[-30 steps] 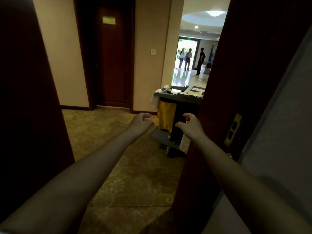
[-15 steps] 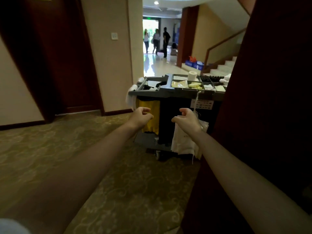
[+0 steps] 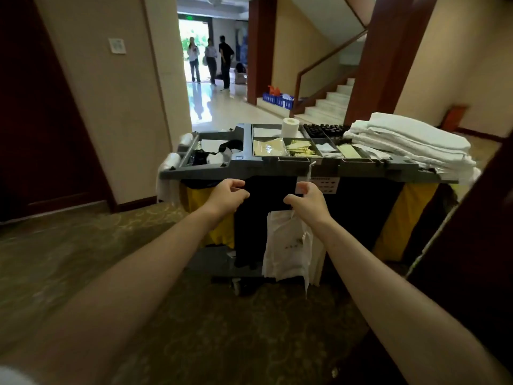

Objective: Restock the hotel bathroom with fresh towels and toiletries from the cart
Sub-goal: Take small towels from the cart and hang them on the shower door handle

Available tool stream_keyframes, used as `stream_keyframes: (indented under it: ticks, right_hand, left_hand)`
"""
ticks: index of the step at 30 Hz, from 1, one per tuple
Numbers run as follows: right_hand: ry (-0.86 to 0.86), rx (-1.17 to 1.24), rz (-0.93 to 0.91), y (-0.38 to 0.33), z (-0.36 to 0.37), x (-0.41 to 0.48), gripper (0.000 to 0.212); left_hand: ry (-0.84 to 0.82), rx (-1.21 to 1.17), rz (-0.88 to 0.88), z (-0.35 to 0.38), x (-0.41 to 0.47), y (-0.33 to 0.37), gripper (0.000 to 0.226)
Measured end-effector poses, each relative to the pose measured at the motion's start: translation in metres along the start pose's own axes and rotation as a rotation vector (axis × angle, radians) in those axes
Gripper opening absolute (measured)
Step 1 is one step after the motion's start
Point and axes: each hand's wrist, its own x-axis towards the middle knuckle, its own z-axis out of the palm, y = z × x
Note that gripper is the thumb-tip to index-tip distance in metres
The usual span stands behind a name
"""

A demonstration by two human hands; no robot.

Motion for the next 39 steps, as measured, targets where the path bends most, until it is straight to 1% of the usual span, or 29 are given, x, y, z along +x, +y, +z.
stream_keyframes:
  ticks: [3, 9, 13, 18, 21, 24, 28, 30, 36, 39]
  right_hand:
    - [0.02, 0.01, 0.026, 0.002, -0.003, 0.059, 0.069]
    - [0.174, 0.025, 0.093, 0.013, -0.025, 0.149, 0.064]
    - [0.288, 0.015, 0.134, 0.03, -0.048, 0.193, 0.064]
    - [0.397, -0.002, 0.184, 0.051, -0.092, 0.264, 0.06]
    - [0.503, -0.016, 0.199, 0.057, -0.124, 0.316, 0.058]
    - [0.552, -0.011, 0.225, 0.058, -0.15, 0.355, 0.056]
    - [0.657, -0.034, 0.246, 0.071, -0.181, 0.399, 0.057]
    - [0.698, -0.033, 0.278, 0.079, -0.193, 0.416, 0.056]
    - [0.701, -0.03, 0.306, 0.109, -0.245, 0.479, 0.054]
    - [0.669, -0.054, 0.28, 0.128, -0.278, 0.525, 0.056]
  left_hand:
    - [-0.067, 0.0, -0.006, 0.007, 0.066, 0.012, 0.041]
    - [-0.196, -0.013, 0.024, 0.049, 0.184, 0.036, 0.04]
    - [-0.297, -0.031, 0.038, 0.096, 0.25, 0.049, 0.037]
    - [-0.431, -0.023, 0.122, 0.161, 0.342, 0.07, 0.038]
    - [-0.512, -0.034, 0.176, 0.2, 0.404, 0.095, 0.038]
    - [-0.569, -0.029, 0.213, 0.232, 0.456, 0.12, 0.036]
    - [-0.673, -0.002, 0.259, 0.28, 0.512, 0.141, 0.033]
    - [-0.724, 0.014, 0.253, 0.303, 0.532, 0.145, 0.033]
    - [-0.794, 0.023, 0.244, 0.368, 0.592, 0.158, 0.036]
    - [-0.77, 0.009, 0.266, 0.4, 0.627, 0.167, 0.038]
